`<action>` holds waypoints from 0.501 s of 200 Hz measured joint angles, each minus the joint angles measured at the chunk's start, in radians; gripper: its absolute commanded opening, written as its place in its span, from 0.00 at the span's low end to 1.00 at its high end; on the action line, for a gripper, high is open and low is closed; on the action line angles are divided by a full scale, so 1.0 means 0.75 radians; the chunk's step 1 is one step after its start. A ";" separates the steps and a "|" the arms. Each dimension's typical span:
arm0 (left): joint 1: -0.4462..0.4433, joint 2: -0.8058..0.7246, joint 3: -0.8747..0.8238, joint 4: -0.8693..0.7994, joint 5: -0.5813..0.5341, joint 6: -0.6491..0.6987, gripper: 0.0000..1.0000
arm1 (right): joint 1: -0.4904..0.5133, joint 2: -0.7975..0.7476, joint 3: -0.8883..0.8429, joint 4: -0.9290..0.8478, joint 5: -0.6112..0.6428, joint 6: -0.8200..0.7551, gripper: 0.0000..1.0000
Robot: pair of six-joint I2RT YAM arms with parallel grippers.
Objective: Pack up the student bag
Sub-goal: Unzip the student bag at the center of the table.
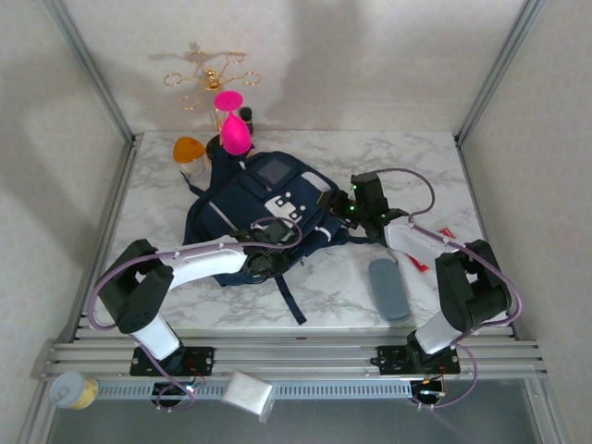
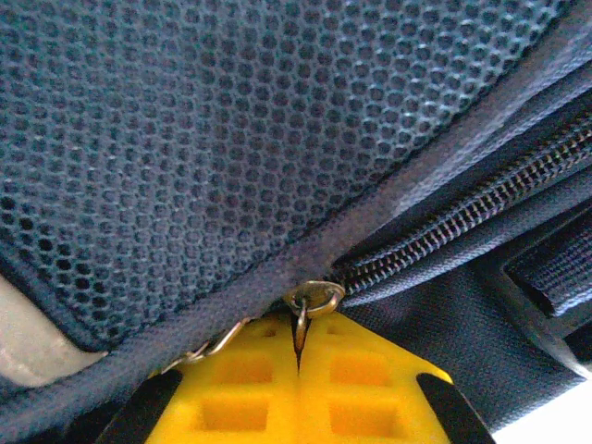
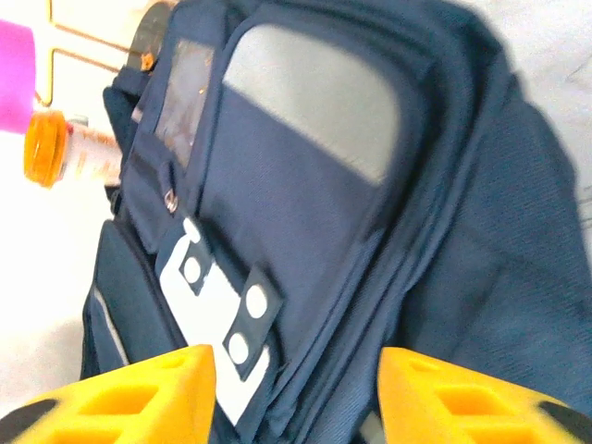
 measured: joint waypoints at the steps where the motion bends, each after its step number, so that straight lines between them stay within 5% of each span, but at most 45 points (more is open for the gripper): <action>1: 0.000 -0.001 0.000 -0.001 0.000 0.000 0.00 | 0.003 -0.001 0.001 -0.002 0.000 -0.001 0.53; 50: 0.009 -0.084 0.052 -0.060 0.001 0.010 0.00 | 0.191 0.047 0.062 -0.071 -0.001 0.087 0.54; 100: 0.015 -0.187 0.054 -0.065 0.007 0.014 0.00 | 0.223 0.181 0.080 -0.062 0.062 0.227 0.49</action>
